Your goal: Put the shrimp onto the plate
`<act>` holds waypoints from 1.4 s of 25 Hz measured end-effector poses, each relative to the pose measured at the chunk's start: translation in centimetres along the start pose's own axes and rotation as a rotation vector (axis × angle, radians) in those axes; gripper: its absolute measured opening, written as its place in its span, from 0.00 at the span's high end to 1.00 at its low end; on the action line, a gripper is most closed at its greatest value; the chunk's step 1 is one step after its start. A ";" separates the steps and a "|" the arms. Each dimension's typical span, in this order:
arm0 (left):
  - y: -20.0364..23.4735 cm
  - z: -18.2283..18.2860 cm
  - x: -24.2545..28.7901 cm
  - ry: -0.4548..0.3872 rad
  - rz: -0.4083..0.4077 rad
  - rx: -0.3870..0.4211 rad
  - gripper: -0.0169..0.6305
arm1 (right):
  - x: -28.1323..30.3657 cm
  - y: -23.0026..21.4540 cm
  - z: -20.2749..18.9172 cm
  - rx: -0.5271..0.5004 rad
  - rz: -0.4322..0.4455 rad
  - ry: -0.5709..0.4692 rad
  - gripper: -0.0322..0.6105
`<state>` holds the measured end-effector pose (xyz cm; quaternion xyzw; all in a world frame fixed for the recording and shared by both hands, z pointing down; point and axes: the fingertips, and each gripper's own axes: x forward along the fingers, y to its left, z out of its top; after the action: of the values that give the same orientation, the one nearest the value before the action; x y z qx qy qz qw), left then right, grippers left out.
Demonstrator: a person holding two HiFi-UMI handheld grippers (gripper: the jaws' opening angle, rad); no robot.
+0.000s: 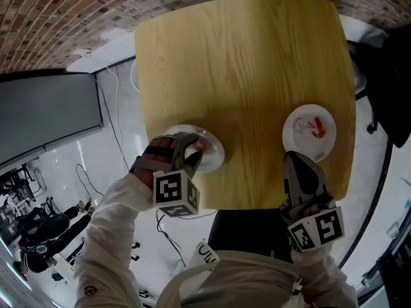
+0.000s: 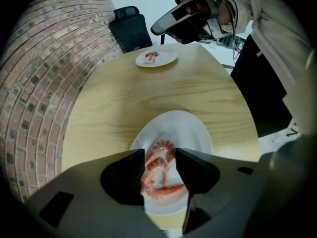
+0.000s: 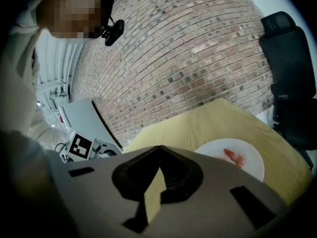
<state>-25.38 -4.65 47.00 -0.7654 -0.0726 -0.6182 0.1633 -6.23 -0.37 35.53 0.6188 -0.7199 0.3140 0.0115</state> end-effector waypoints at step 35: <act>-0.2 0.8 0.4 0.030 -0.216 0.016 0.72 | 0.4 -2.0 0.4 0.050 -0.038 -0.005 0.91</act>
<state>-24.66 -4.24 47.24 -0.7424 -0.1573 -0.6431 0.1028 -4.31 -0.97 36.22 0.6333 -0.7000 0.3302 0.0003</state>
